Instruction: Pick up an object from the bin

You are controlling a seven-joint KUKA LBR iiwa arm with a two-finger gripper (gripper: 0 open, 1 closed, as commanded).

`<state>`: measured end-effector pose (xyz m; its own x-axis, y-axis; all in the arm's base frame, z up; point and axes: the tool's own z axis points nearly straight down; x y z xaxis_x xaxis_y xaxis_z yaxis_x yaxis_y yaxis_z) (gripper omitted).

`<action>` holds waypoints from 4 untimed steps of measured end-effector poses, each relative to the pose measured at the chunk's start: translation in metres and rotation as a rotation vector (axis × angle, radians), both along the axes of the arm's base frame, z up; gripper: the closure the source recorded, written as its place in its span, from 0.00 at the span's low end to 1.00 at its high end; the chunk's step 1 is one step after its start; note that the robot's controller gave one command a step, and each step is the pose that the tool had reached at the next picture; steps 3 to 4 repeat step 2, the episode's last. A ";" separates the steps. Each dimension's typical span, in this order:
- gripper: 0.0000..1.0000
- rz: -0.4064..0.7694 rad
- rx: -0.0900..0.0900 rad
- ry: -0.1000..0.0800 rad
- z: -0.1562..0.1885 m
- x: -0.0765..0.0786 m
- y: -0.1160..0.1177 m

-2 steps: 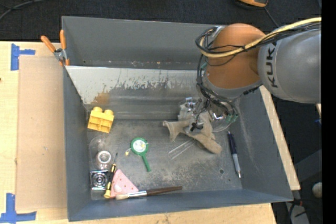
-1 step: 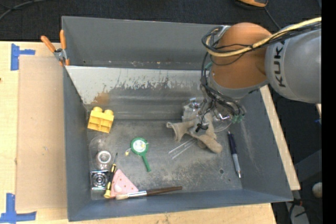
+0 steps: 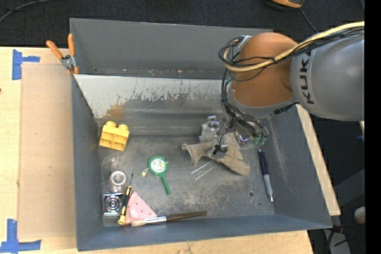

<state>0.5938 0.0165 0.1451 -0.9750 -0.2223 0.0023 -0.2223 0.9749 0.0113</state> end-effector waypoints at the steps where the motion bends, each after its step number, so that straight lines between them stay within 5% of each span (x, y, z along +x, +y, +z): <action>1: 1.00 0.034 -0.002 -0.005 -0.006 0.014 0.000; 2: 1.00 -0.023 0.000 0.002 -0.009 0.000 0.009; 4: 1.00 -0.023 0.000 0.002 -0.009 0.000 0.009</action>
Offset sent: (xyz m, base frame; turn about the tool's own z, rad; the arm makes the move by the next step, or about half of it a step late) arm 0.0012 0.0084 -0.0081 0.0227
